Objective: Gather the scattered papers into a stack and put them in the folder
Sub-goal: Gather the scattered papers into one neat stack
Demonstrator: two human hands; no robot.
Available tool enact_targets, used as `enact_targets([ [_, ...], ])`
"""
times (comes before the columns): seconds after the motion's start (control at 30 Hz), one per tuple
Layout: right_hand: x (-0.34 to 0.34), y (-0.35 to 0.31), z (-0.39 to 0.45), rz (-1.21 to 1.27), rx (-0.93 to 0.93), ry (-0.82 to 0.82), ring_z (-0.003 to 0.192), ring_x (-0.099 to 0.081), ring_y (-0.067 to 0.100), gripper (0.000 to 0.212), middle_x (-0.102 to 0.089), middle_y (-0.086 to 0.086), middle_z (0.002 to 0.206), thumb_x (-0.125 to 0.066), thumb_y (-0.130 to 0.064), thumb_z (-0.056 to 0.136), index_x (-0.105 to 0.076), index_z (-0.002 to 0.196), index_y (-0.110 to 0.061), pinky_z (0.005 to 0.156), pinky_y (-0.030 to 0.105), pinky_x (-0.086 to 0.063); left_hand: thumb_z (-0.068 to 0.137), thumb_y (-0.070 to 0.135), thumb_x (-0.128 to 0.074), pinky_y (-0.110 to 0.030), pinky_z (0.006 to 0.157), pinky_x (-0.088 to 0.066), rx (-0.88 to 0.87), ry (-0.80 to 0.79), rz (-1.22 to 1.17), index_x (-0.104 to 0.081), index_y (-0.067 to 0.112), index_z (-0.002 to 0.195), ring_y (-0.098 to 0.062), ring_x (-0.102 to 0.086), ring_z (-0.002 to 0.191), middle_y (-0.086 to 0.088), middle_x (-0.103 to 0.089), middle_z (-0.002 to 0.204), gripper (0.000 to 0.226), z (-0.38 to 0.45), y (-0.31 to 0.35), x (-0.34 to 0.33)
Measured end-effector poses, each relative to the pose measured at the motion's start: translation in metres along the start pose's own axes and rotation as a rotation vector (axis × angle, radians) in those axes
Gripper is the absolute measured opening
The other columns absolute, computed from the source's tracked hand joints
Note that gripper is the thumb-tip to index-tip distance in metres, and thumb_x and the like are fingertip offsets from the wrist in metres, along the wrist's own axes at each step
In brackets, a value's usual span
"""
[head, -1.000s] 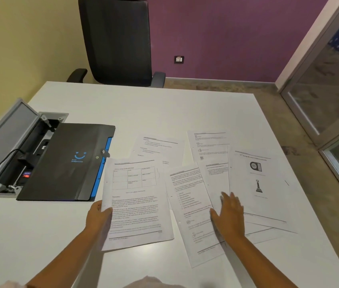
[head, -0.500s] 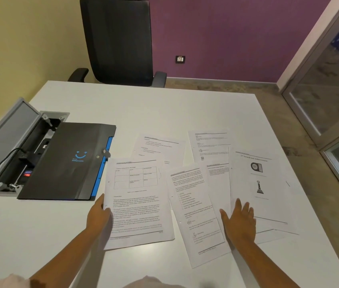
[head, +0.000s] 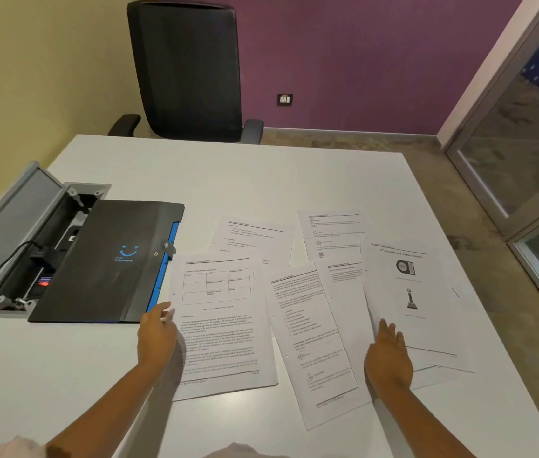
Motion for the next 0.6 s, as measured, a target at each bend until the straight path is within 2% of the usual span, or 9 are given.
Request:
enact_targets([
  [0.1,0.008,-0.005,-0.001,0.098,0.010,0.057,0.145,-0.013,0.017,0.063,-0.010,0.003,0.158,-0.037,-0.007,0.097,-0.001,0.148,-0.011,0.111,0.022,-0.028,0.093,0.010,-0.048,-0.046,0.093,-0.046,-0.027,-0.053,-0.053,-0.049,0.005,0.125,-0.036,-0.055,0.111,-0.020,-0.053,0.127,0.033,-0.004,0.008,-0.005],
  [0.17,0.018,-0.019,-0.005,0.173,0.078,0.108,0.145,-0.014,0.015,0.065,-0.012,0.001,0.158,-0.039,-0.001,0.095,-0.005,0.149,-0.014,0.113,0.023,-0.025,0.094,0.013,-0.047,-0.035,0.082,-0.050,-0.026,-0.142,-0.118,-0.048,0.005,0.125,-0.030,-0.059,0.100,-0.019,-0.059,0.117,0.032,-0.010,0.017,-0.009],
  [0.27,0.032,-0.054,-0.020,0.340,0.210,0.103,0.141,-0.026,0.014,0.065,-0.028,-0.003,0.153,-0.036,0.008,0.090,-0.023,0.147,-0.022,0.113,0.026,-0.025,0.094,0.017,-0.047,-0.021,0.057,-0.050,-0.023,-0.384,-0.208,-0.051,0.005,0.119,-0.017,-0.064,0.070,-0.009,-0.065,0.086,0.028,-0.027,0.038,-0.017],
  [0.37,0.039,-0.093,-0.051,0.351,0.417,0.035,0.140,-0.024,0.007,0.067,-0.028,-0.012,0.152,-0.030,0.010,0.089,-0.028,0.145,-0.026,0.112,0.020,-0.019,0.092,0.033,-0.050,-0.018,0.048,-0.052,0.029,-0.670,-0.334,-0.054,0.009,0.113,-0.011,-0.069,0.059,-0.008,-0.068,0.086,0.032,-0.048,0.056,-0.026],
  [0.47,0.038,-0.121,-0.082,0.376,0.629,-0.138,0.139,-0.020,0.001,0.059,-0.020,-0.023,0.148,-0.030,0.000,0.094,-0.029,0.144,-0.032,0.110,0.014,-0.012,0.088,0.049,-0.047,-0.032,0.058,-0.059,0.166,-0.814,-0.441,-0.056,0.018,0.106,-0.021,-0.071,0.072,-0.009,-0.069,0.099,0.037,-0.059,0.062,-0.037],
  [0.53,0.032,-0.131,-0.096,0.339,0.769,-0.259,0.141,-0.015,0.000,0.047,-0.016,-0.022,0.151,-0.031,-0.018,0.099,-0.028,0.144,-0.033,0.112,0.016,-0.007,0.088,0.050,-0.048,-0.038,0.065,-0.060,0.223,-0.793,-0.450,-0.058,0.019,0.102,-0.029,-0.071,0.079,-0.012,-0.069,0.102,0.035,-0.060,0.060,-0.040],
  [0.6,0.023,-0.130,-0.103,0.270,0.810,-0.327,0.143,-0.012,0.001,0.050,-0.015,-0.019,0.155,-0.034,-0.046,0.096,-0.027,0.144,-0.035,0.116,0.025,-0.008,0.090,0.037,-0.053,-0.045,0.073,-0.059,0.270,-0.700,-0.432,-0.060,0.009,0.105,-0.036,-0.069,0.086,-0.023,-0.068,0.104,0.033,-0.056,0.054,-0.042],
])
Point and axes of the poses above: each hand's wrist, its own z-axis towards the middle knuckle, its own x-axis out of the back of the hand, y = z × x, the point moved 1 cm from there along z, towards the middle knuckle
